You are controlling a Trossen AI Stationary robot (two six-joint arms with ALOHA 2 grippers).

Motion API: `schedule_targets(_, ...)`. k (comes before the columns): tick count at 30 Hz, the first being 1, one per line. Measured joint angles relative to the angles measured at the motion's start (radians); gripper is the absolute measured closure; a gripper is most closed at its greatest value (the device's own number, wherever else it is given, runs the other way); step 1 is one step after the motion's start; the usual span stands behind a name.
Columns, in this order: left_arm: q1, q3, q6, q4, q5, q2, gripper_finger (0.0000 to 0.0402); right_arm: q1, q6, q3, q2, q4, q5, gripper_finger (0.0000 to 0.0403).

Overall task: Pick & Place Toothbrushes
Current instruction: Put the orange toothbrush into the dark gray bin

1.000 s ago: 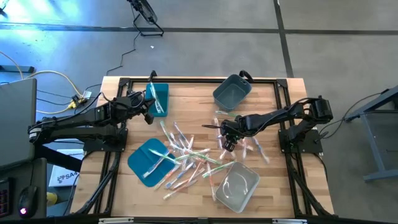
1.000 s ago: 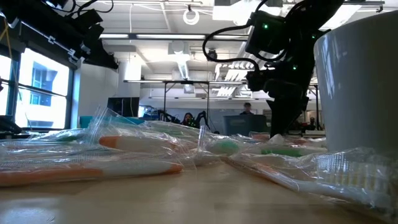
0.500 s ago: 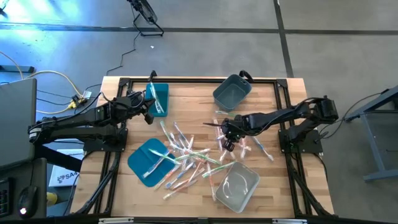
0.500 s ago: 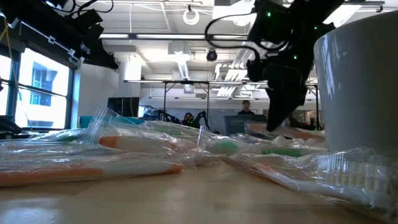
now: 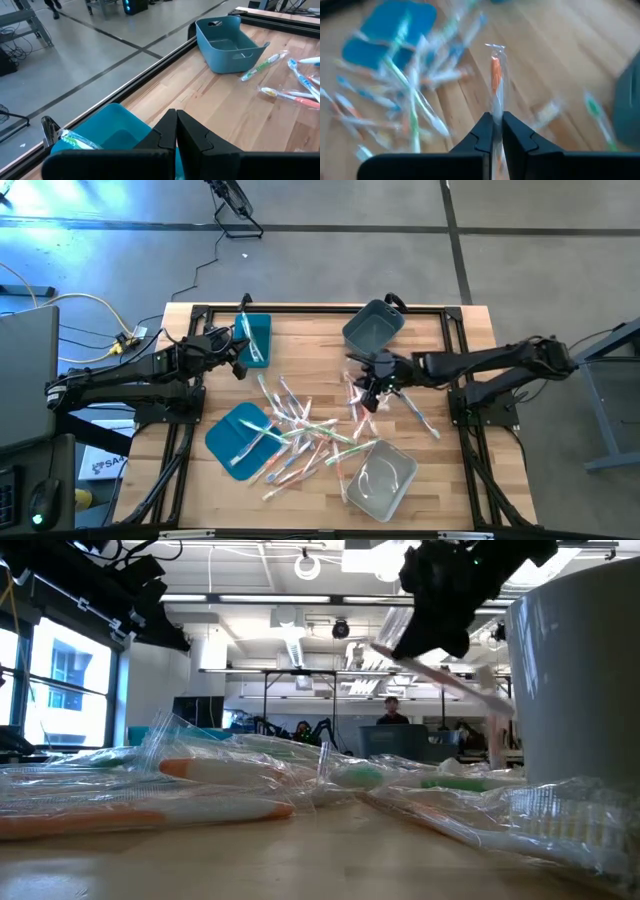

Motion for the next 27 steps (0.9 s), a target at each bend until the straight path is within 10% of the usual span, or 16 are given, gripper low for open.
schedule_targets(10, 0.000, 0.000, 0.000, 0.000, 0.001, 0.000, 0.0396, 0.000, -0.084, -0.002, -0.076, 0.140, -0.003, 0.0389)
schedule_targets(27, 0.000, 0.000, -0.002, -0.019, 0.002, 0.000, 0.0396, -0.094, -0.256, -0.001, -0.088, 0.453, 0.360, 0.0389)
